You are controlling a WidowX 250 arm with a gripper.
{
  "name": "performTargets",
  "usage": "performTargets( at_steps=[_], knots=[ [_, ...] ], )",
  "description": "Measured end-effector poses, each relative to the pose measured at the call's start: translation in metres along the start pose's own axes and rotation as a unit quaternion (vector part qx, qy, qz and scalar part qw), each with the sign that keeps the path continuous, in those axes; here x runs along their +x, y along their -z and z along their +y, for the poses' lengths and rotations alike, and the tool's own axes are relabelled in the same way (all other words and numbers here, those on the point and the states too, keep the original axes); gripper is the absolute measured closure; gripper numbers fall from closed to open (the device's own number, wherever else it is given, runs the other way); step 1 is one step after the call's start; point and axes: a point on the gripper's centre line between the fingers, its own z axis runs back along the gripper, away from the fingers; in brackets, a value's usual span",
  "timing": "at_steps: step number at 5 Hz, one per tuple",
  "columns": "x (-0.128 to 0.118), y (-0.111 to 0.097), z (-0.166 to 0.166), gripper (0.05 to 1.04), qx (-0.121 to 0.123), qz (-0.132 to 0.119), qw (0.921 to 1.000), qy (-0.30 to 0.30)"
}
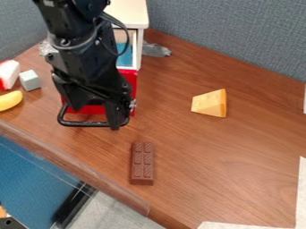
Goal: Close the drawer
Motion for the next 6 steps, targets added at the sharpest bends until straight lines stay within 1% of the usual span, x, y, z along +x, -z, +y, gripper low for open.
performTargets(
  at_steps=[1,2,3,4,5,6],
  knots=[
    [-0.004,0.003,0.000,0.083,0.001,0.008,1.0000,-0.005],
    [-0.022,0.005,-0.021,0.083,-0.003,0.009,1.0000,0.000],
    [-0.030,0.003,-0.037,0.083,0.006,-0.003,0.9993,-0.037],
    [-0.040,0.007,-0.052,0.083,0.028,-0.010,0.9975,-0.064],
    [-0.044,0.021,-0.048,0.083,0.049,0.005,0.9930,-0.108],
    [-0.045,0.035,-0.037,0.083,0.063,0.009,0.9896,-0.129]
  ],
)
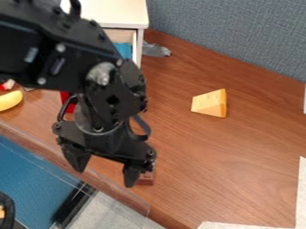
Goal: Close the drawer
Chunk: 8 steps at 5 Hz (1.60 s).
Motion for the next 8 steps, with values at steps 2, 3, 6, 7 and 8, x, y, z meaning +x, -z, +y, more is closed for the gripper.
performTargets(
  at_steps=[2,3,6,7,8],
  knots=[
    [0.012,0.033,0.031,0.083,0.022,0.009,0.9989,-0.040],
    [0.017,0.042,0.041,0.083,0.025,0.013,0.9983,-0.052],
    [0.034,0.066,0.052,0.083,0.034,0.017,0.9974,-0.062],
    [0.048,0.073,0.055,0.083,0.038,0.017,0.9964,-0.073],
    [0.063,0.082,0.066,0.084,0.041,0.024,0.9940,-0.099]
  ],
)
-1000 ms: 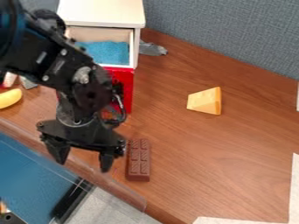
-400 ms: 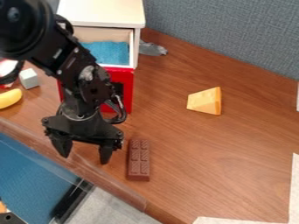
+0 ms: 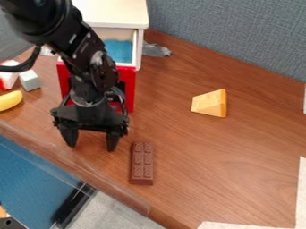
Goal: Close the drawer
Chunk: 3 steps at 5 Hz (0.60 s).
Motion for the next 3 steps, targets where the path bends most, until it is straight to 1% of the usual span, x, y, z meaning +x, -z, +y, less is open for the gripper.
performTargets(
  at_steps=[2,3],
  knots=[
    [0.024,0.007,0.013,0.083,0.005,0.012,0.9994,-0.032],
    [0.039,0.007,0.018,0.083,-0.001,0.007,0.9992,-0.038]
  ],
)
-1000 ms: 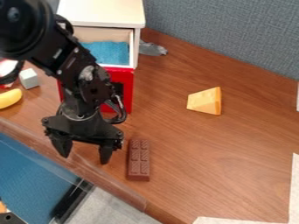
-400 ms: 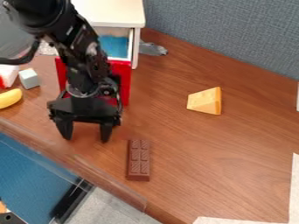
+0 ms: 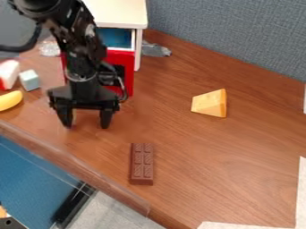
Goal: Close the drawer
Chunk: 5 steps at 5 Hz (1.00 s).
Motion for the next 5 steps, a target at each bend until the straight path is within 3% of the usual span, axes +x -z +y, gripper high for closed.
performTargets(
  at_steps=[5],
  knots=[
    [0.055,0.006,0.009,0.084,0.012,-0.029,0.9994,-0.015]
  ],
)
